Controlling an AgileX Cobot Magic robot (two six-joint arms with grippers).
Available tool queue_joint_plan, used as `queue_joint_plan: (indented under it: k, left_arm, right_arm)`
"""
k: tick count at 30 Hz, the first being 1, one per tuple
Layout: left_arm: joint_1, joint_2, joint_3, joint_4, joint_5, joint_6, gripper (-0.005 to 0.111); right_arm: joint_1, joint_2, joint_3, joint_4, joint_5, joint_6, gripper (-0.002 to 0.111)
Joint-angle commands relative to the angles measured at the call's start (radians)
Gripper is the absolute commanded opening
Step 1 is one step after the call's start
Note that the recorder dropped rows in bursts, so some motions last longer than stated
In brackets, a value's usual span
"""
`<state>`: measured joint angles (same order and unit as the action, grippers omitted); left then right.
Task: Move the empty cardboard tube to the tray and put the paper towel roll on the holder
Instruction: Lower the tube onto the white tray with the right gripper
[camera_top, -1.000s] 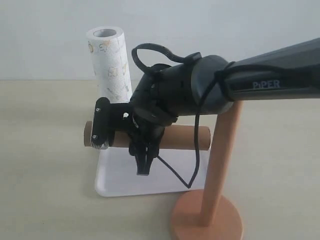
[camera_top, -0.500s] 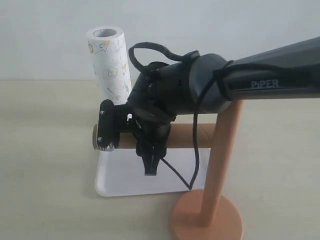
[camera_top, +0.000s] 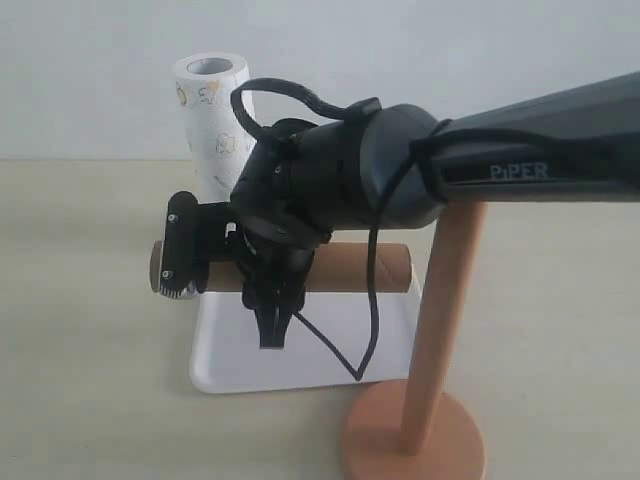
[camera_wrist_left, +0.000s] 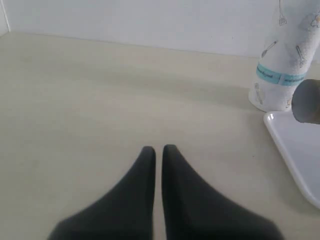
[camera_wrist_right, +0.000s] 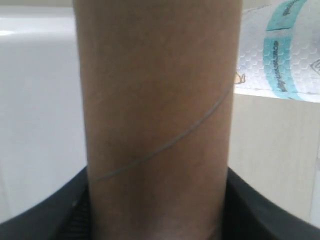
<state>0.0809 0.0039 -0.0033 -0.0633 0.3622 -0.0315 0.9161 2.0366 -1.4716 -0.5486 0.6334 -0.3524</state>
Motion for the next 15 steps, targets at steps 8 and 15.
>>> queue_joint_plan:
  k: [8, 15]
  left_arm:
    - [0.002, -0.004, 0.003, 0.0, -0.002, 0.003, 0.004]
    - [0.002, -0.004, 0.003, 0.0, -0.002, 0.003, 0.004]
  right_arm:
    - [-0.002, 0.05, -0.007, 0.011, -0.076, 0.022, 0.0]
    - [-0.023, 0.087, -0.007, -0.001, -0.074, 0.054, 0.0]
